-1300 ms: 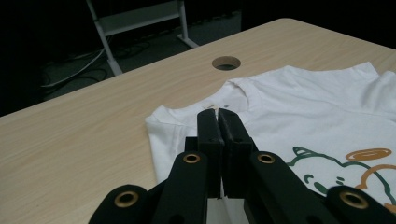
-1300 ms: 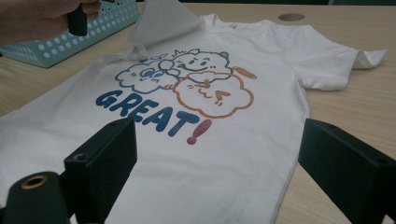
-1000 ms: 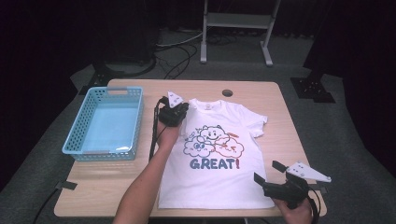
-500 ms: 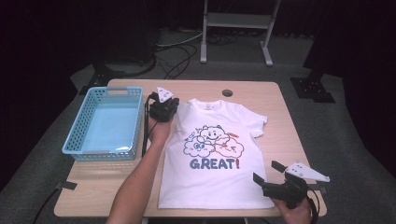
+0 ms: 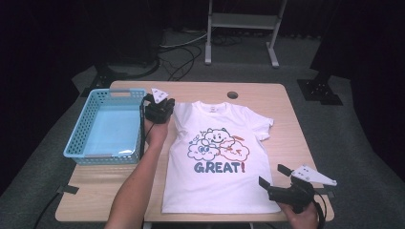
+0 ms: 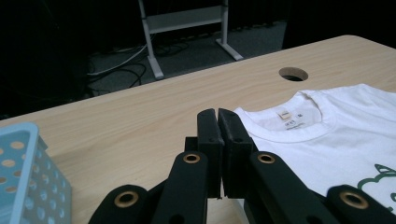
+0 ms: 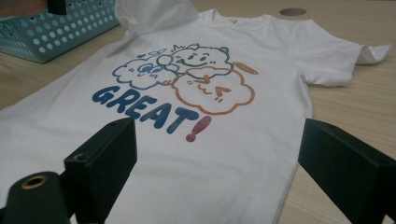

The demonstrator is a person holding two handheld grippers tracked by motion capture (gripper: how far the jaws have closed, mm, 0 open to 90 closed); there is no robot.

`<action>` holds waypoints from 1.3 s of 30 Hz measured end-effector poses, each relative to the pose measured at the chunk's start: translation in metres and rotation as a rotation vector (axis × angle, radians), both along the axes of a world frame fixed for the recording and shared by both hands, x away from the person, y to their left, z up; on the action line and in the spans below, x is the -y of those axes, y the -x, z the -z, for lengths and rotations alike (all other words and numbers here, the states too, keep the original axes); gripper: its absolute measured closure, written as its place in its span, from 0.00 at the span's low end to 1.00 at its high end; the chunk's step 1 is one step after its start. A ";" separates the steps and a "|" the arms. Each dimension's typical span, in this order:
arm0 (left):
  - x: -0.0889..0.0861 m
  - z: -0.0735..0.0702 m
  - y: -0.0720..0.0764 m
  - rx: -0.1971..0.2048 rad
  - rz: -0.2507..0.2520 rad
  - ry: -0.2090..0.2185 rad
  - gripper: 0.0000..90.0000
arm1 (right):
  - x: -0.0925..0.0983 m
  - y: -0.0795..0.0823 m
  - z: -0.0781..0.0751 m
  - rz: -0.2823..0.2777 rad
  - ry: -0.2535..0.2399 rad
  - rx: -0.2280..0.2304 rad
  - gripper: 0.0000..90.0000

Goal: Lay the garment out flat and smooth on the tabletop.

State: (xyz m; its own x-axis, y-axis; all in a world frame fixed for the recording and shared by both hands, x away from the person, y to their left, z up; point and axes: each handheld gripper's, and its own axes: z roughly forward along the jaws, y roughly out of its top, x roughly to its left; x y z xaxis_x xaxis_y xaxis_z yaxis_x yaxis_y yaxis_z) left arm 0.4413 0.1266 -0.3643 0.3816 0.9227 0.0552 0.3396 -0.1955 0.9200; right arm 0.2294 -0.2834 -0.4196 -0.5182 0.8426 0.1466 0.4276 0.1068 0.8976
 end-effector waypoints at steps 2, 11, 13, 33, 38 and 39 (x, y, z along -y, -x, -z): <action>-0.003 0.000 -0.001 -0.003 -0.008 -0.006 0.98 | 0.000 0.000 0.000 0.000 -0.001 0.001 0.12; -0.011 -0.003 -0.004 -0.009 -0.039 -0.024 0.98 | -0.002 -0.001 0.001 -0.002 0.006 0.000 0.12; -0.012 -0.002 -0.005 -0.016 -0.046 -0.026 0.98 | -0.002 -0.001 0.001 -0.003 0.005 -0.001 0.12; -0.015 0.007 -0.011 -0.046 -0.090 -0.050 0.95 | 0.000 -0.002 0.003 0.002 0.001 -0.010 0.12; -0.017 0.006 -0.011 -0.047 -0.111 -0.037 0.92 | -0.001 -0.003 0.004 -0.001 0.002 -0.013 0.12; -0.018 0.006 -0.010 -0.044 -0.113 -0.029 0.91 | -0.001 -0.003 0.004 -0.003 0.002 -0.013 0.12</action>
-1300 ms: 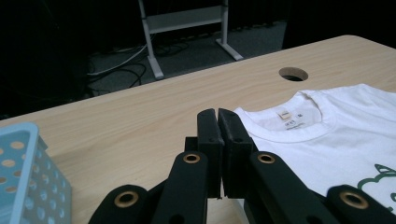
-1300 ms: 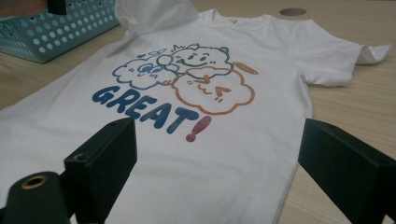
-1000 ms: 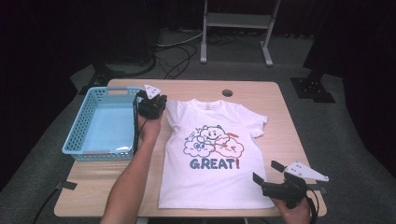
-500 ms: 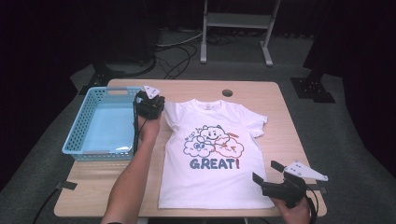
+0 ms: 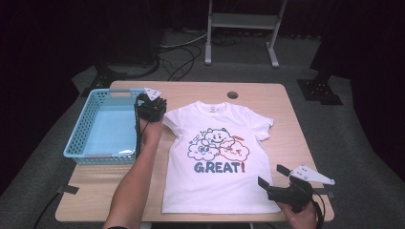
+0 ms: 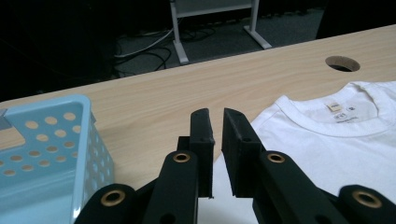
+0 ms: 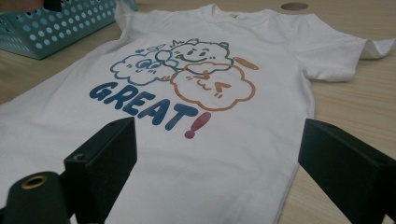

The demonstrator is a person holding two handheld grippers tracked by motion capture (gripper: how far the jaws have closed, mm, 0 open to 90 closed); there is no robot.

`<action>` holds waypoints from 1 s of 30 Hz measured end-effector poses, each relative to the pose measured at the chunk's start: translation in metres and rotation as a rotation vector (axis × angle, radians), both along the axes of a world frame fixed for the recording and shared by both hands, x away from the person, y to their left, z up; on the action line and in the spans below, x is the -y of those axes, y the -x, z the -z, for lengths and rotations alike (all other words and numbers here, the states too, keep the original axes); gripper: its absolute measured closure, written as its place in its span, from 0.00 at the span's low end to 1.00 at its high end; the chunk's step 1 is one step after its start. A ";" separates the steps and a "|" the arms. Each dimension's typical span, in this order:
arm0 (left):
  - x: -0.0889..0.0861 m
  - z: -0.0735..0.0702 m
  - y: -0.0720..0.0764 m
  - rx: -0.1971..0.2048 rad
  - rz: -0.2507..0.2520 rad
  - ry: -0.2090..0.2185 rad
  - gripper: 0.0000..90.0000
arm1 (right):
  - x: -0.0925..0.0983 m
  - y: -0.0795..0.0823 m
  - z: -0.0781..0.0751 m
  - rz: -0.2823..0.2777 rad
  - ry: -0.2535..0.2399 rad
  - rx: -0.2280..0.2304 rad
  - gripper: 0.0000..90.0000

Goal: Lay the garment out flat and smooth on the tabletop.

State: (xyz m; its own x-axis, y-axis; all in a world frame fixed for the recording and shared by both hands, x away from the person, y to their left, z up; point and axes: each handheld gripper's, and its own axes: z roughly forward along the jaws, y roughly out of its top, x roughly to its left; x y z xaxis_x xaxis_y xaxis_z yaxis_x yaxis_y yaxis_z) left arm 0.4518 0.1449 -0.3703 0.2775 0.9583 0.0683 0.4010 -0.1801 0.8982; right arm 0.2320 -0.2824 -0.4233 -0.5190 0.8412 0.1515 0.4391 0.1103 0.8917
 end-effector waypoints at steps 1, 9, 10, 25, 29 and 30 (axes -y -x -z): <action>0.000 0.000 0.000 0.000 0.000 0.000 0.91 | 0.000 0.000 0.000 0.000 0.000 0.000 0.12; 0.001 0.001 0.003 0.005 0.010 0.013 0.87 | -0.001 0.000 0.001 -0.001 0.000 -0.002 0.12; 0.001 0.001 0.003 0.008 0.011 0.016 0.86 | -0.001 0.000 0.001 -0.001 0.001 -0.002 0.12; 0.009 -0.001 0.018 0.036 0.060 0.074 0.67 | -0.005 -0.002 0.003 -0.011 0.014 -0.012 0.12; 0.011 0.001 0.025 0.035 0.074 0.092 0.63 | -0.009 -0.003 0.004 -0.024 0.024 -0.020 0.12; 0.012 0.002 0.027 0.035 0.078 0.097 0.62 | -0.010 -0.004 0.004 -0.030 0.028 -0.021 0.12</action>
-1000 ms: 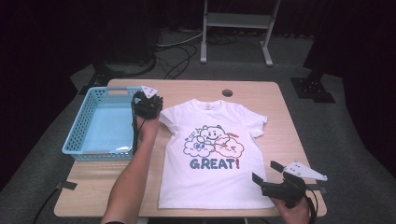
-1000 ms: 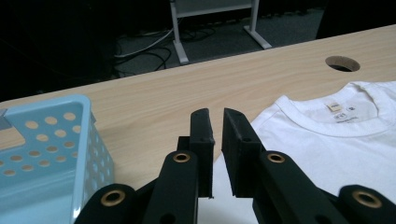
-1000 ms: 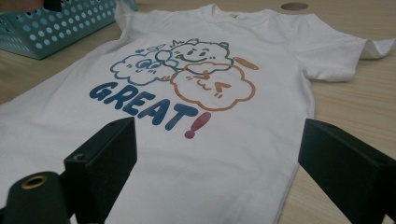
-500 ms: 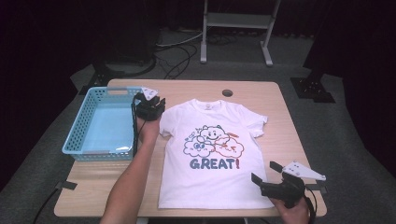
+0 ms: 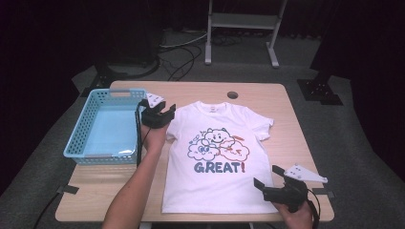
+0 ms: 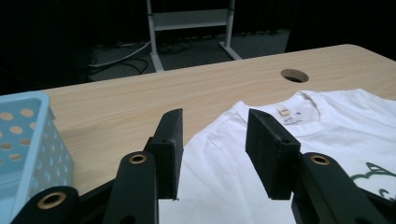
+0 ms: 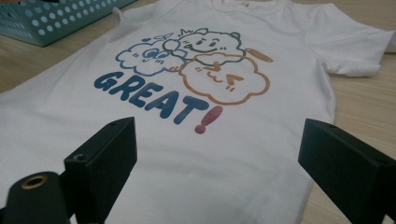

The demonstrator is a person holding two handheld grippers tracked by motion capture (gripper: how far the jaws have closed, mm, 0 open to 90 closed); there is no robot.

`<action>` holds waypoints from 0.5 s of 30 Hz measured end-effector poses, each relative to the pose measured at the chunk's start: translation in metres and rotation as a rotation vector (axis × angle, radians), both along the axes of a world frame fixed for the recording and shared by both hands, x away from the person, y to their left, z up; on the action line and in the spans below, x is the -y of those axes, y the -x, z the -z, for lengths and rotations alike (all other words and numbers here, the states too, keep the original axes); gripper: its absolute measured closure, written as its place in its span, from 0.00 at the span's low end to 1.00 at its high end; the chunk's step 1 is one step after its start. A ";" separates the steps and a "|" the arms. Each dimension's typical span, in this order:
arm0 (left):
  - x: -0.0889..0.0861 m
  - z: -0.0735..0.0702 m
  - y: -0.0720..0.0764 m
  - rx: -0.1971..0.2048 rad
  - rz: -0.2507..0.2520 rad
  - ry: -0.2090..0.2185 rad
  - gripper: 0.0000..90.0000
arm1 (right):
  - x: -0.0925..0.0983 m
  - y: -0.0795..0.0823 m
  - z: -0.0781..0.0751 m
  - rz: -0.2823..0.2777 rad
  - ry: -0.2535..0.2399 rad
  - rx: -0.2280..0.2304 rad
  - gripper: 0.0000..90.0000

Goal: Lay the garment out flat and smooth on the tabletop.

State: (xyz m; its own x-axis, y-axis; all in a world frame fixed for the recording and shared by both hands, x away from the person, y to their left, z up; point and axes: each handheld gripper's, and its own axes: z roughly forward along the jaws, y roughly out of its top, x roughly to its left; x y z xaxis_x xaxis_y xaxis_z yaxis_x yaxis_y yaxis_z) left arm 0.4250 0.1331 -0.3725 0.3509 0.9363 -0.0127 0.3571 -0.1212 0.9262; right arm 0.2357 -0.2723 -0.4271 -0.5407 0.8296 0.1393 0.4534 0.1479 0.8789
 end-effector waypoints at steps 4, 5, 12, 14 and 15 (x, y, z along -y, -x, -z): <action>0.001 0.003 0.008 -0.001 0.023 0.029 0.59 | -0.008 -0.001 0.002 -0.016 0.022 -0.015 0.12; 0.002 0.004 0.011 0.001 0.027 0.034 0.58 | -0.010 -0.002 0.003 -0.021 0.032 -0.021 0.12; 0.000 0.006 0.032 0.022 0.059 0.049 0.55 | -0.041 -0.008 0.003 -0.070 0.101 -0.060 0.12; -0.002 0.005 0.037 0.026 0.067 0.045 0.53 | -0.056 -0.008 0.002 -0.098 0.112 -0.057 0.12; -0.002 0.005 0.040 0.033 0.068 0.046 0.54 | -0.063 -0.008 0.002 -0.114 0.117 -0.056 0.12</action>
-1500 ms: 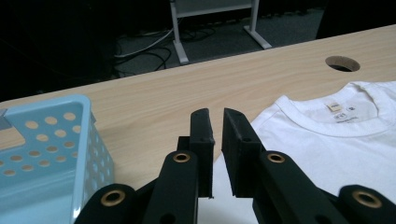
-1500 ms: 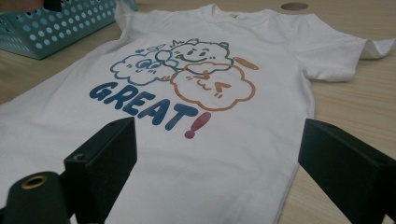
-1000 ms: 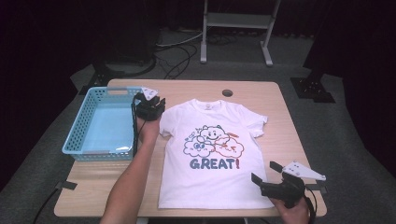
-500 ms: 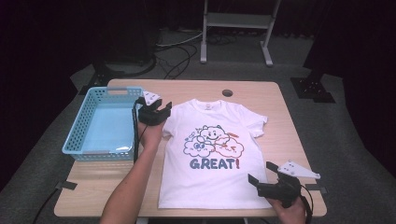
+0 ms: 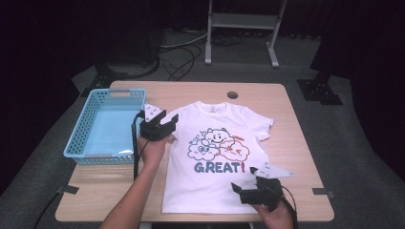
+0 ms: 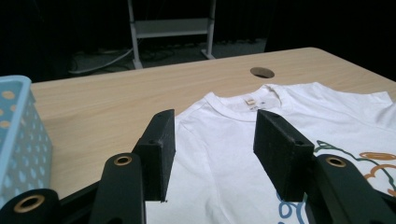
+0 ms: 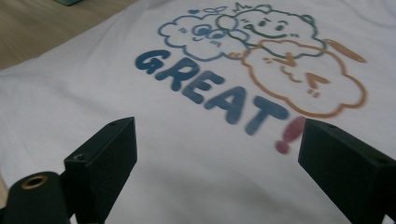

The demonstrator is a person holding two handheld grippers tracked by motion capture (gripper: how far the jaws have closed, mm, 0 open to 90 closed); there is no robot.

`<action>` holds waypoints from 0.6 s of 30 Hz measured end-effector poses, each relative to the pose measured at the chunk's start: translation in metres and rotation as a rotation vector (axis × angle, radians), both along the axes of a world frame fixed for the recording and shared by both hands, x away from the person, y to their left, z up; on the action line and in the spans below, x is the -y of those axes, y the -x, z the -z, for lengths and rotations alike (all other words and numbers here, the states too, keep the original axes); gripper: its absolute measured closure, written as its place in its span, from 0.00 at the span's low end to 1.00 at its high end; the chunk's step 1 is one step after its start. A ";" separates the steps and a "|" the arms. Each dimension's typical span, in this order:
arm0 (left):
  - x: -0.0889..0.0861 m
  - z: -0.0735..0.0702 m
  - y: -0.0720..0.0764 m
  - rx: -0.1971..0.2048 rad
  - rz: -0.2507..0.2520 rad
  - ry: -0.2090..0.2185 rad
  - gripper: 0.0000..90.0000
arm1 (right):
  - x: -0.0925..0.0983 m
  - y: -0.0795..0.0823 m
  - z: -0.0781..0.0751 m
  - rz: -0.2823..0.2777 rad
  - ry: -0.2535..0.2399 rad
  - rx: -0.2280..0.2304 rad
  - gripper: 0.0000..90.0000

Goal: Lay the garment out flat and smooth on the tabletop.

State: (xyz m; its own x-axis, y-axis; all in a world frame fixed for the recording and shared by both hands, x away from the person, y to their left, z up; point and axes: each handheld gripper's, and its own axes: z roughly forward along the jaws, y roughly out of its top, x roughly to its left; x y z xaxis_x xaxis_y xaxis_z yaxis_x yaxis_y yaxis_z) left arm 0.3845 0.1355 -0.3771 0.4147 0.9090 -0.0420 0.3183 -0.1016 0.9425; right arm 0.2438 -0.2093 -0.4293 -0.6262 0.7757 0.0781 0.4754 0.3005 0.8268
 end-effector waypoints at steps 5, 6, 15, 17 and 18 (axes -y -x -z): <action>-0.005 -0.005 0.013 0.023 0.017 -0.002 0.52 | -0.033 0.001 0.003 -0.061 0.029 -0.008 0.12; -0.006 -0.006 0.016 0.024 0.023 -0.003 0.52 | -0.039 0.001 0.004 -0.072 0.036 -0.011 0.12; -0.010 -0.008 0.033 0.049 0.068 -0.009 0.50 | -0.071 0.004 0.016 -0.105 0.130 -0.076 0.12; -0.010 -0.009 0.036 0.055 0.073 -0.010 0.49 | -0.073 0.005 0.018 -0.102 0.142 -0.074 0.12; -0.011 -0.009 0.037 0.056 0.075 -0.008 0.49 | -0.074 0.006 0.018 -0.103 0.148 -0.071 0.12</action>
